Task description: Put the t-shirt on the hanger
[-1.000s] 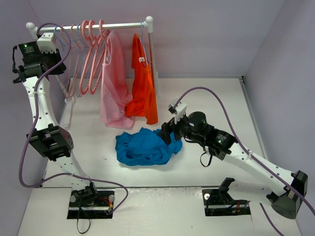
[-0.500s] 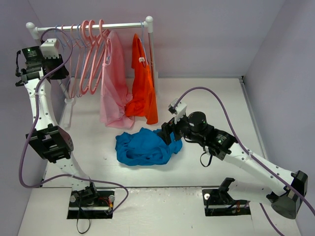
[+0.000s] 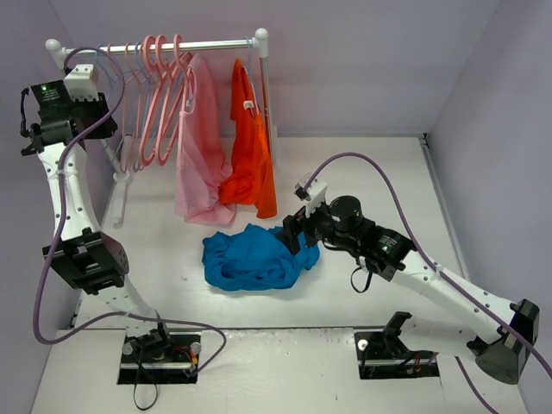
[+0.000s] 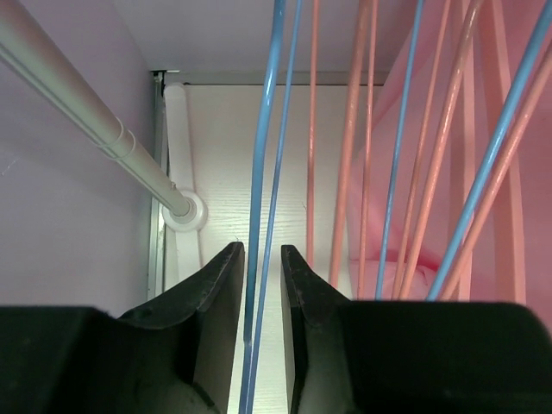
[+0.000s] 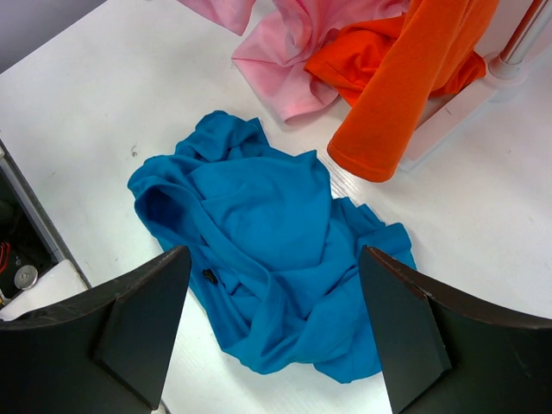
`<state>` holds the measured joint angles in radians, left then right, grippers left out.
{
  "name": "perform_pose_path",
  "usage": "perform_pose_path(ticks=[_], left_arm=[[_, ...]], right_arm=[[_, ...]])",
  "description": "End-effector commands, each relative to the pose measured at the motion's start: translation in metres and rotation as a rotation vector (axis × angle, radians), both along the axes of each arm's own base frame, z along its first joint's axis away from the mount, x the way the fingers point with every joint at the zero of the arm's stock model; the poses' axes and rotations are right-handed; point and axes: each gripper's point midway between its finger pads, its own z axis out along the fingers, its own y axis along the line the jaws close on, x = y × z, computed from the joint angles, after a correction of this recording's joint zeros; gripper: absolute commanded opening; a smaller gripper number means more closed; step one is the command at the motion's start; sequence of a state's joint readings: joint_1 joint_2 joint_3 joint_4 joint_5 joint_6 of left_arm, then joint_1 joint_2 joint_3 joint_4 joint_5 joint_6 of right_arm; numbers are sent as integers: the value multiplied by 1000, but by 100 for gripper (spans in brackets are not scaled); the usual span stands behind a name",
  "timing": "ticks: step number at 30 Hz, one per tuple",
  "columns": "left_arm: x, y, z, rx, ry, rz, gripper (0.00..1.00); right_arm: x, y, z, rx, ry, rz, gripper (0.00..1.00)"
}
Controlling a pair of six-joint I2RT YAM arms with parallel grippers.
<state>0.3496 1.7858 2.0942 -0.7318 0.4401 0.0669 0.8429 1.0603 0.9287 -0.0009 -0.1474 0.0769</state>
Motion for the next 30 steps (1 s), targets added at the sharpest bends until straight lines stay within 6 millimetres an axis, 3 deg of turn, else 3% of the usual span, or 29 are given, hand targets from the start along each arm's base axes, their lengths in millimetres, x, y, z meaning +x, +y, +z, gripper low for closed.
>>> perform_pose_path(ticks=[1,13,18,19,21,26,30], left_arm=[[-12,-2,35,35,-96,14,20],[-16,-7,14,15,-46,9,19],[-17,-7,15,17,-48,11,12],[-17,-7,16,17,-50,10,7],[-17,-9,20,10,-61,12,0],[-18,-15,42,9,-111,3,0],[-28,-6,62,44,-151,76,0]], right_arm=[[4,4,31,78,-71,7,75],[1,3,31,88,-67,11,75],[0,1,32,97,-64,9,75],[-1,1,31,96,-64,9,75],[-2,0,33,99,-66,8,75],[-2,0,33,102,-65,6,75],[-2,0,35,103,-68,6,75]])
